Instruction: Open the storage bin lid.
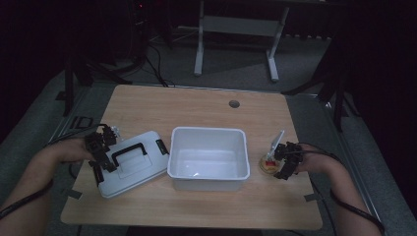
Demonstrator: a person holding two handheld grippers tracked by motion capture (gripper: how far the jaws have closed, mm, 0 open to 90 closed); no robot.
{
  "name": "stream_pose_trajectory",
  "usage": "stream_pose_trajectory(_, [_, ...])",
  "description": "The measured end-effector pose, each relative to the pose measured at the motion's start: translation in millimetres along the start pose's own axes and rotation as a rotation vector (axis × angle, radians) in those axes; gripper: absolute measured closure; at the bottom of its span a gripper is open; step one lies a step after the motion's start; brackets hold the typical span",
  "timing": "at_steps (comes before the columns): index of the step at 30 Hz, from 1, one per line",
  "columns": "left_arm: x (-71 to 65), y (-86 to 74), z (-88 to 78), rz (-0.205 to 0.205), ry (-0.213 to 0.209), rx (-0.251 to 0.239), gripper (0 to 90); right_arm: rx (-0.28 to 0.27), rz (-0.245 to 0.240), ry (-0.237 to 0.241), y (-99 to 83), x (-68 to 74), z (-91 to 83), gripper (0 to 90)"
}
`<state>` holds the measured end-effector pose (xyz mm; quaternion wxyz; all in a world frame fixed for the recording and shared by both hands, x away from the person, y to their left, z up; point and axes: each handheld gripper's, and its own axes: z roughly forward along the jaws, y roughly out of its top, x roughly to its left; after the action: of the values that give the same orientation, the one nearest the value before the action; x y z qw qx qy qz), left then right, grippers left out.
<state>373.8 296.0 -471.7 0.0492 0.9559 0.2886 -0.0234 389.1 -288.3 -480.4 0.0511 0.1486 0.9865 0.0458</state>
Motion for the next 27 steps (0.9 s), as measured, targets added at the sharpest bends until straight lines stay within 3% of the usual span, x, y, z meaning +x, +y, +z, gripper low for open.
stream_pose_trajectory(11, [-0.3, -0.4, 2.0, -0.005, -0.013, 0.002, 11.2, 0.012, -0.015, -0.002, 21.1, -11.8, 18.1, 12.7])
stream_pose_trajectory(17, [0.8, -1.5, 4.2, -0.007, -0.014, 0.006, 11.2, 0.047, -0.021, 0.002, 27.0, -16.1, 31.2, 12.2])
stream_pose_trajectory(23, [0.8, -2.6, 5.5, -0.002, -0.018, 0.006, 11.2, 0.067, -0.041, 0.016, 29.8, -16.6, 42.1, 17.7])
stream_pose_trajectory(27, [0.9, -4.8, 4.0, -0.007, -0.016, 0.009, 11.2, 0.06, -0.063, -0.006, 30.5, -13.8, 39.3, 20.0])
